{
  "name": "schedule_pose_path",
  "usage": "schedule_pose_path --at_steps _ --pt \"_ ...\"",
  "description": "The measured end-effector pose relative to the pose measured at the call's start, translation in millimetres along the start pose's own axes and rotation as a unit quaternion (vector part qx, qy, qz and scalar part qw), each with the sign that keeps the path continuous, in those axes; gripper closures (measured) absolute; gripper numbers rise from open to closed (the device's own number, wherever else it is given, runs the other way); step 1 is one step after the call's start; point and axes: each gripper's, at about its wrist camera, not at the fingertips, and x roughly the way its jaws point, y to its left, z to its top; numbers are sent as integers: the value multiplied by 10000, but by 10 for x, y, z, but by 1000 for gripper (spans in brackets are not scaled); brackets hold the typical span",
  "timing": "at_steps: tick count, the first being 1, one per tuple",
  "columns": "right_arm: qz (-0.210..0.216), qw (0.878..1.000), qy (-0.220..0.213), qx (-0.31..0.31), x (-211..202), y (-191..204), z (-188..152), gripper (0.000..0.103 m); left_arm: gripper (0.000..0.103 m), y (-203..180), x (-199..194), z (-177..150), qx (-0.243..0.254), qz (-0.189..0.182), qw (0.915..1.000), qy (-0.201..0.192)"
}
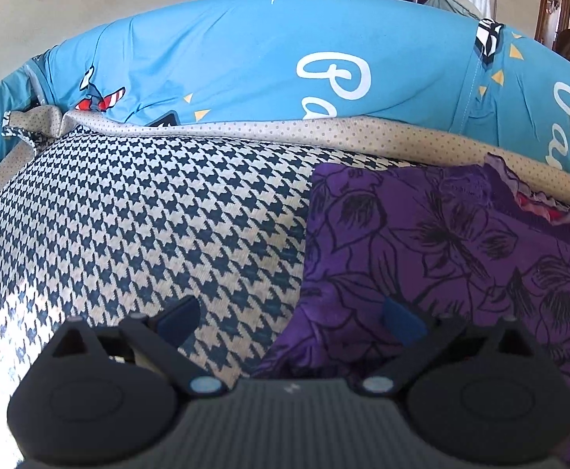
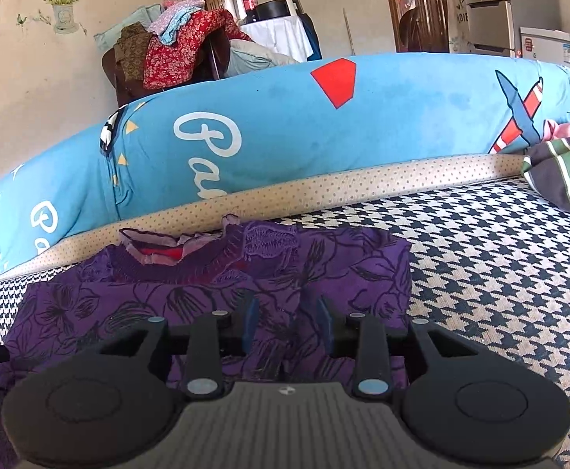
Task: Fold clothes
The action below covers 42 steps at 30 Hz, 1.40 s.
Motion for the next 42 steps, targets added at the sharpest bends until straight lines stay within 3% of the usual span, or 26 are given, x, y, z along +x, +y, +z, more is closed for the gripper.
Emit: schedule_pose_path --at_steps 15,26,33,42 --pt "-301 9976 316 535 -2 -442 -66 42 0 -124 195 -132 329 271 9988 243" --pt "-314 9932 773 812 130 -619 -220 37 0 -122 293 -172 332 214 9988 304" --pt "-389 9972 620 170 120 -500 -331 35 0 -164 275 -190 402 316 9984 226" --pt "-496 9971 576 -30 150 -447 -366 32 0 -171 264 -189 362 363 9984 243"
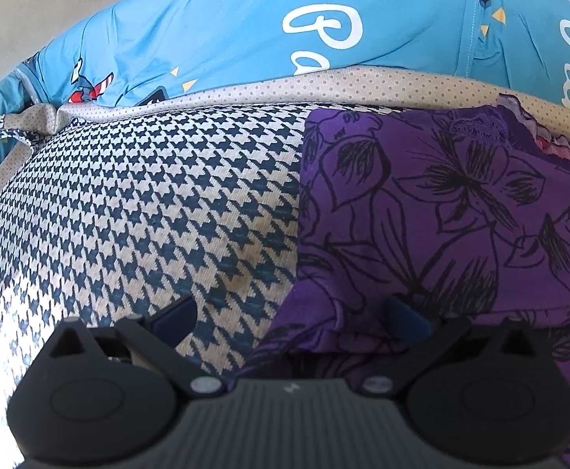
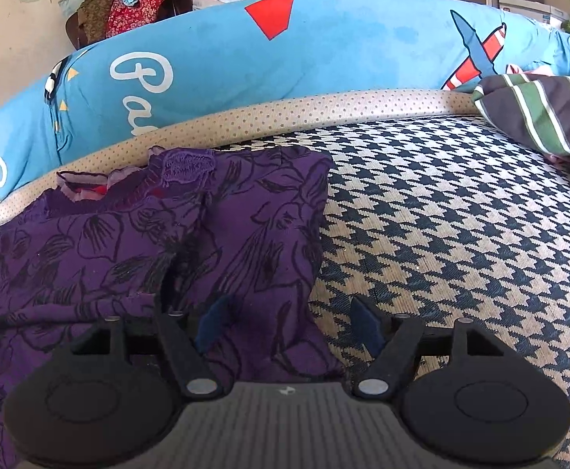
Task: Fold clothes
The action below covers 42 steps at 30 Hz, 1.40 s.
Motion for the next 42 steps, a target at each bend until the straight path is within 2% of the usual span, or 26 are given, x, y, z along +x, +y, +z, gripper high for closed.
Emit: schedule_pose_path --at_steps 4,7,9,11,21,28,33,37,40,42 --pt "-74 9999 -44 -80 5 33 -15 32 0 -21 -11 -2 51 57 10000 -27" --pt "-43 9999 -61 -70 -1 26 -12 37 0 -29 -16 -3 76 78 9999 -41" --pt "52 9999 -82 -81 -11 37 -14 48 0 -35 -19 -4 92 93 9999 -51" --pt "147 9998 -98 -98 -19 51 -15 55 0 -40 -22 -5 108 107 9999 -60" --pt "322 9994 -101 45 -35 40 3 76 0 -47 -22 -9 109 147 9998 -67" --pt "358 9992 -55 184 -23 10 14 75 0 -55 -25 -9 125 169 9997 -79" --pt "398 9992 -60 61 -14 45 3 61 0 -59 -26 -4 115 176 9998 -75" --pt "321 9993 -131 -108 -10 104 -22 60 0 -52 -36 1 89 158 9998 -49" --pt "274 9994 -176 -107 -14 113 -23 67 0 -35 -60 5 65 124 9999 -8" --pt "247 9995 -197 -44 -20 104 -17 75 0 -40 -90 6 119 129 9998 -31"
